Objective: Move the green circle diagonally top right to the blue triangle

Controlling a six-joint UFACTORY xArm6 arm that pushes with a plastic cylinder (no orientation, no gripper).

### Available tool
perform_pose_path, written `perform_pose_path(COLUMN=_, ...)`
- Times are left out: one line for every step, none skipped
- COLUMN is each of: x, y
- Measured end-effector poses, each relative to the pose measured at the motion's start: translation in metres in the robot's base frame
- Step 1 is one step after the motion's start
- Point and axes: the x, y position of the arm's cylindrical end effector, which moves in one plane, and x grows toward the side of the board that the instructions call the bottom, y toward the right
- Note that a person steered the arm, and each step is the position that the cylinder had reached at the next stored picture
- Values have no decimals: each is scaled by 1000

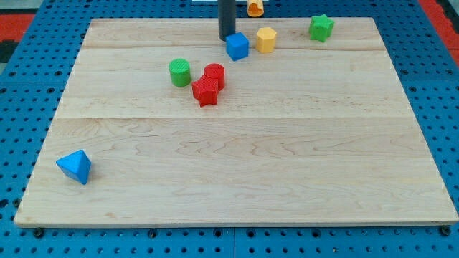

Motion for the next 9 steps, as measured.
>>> perform_pose_path(x=20, y=-8)
perform_pose_path(x=42, y=-103)
perform_pose_path(x=93, y=-94)
perform_pose_path(x=110, y=-116)
perform_pose_path(x=128, y=-122)
perform_pose_path(x=127, y=-129)
perform_pose_path(x=115, y=-126)
perform_pose_path(x=97, y=-70)
perform_pose_path(x=140, y=-60)
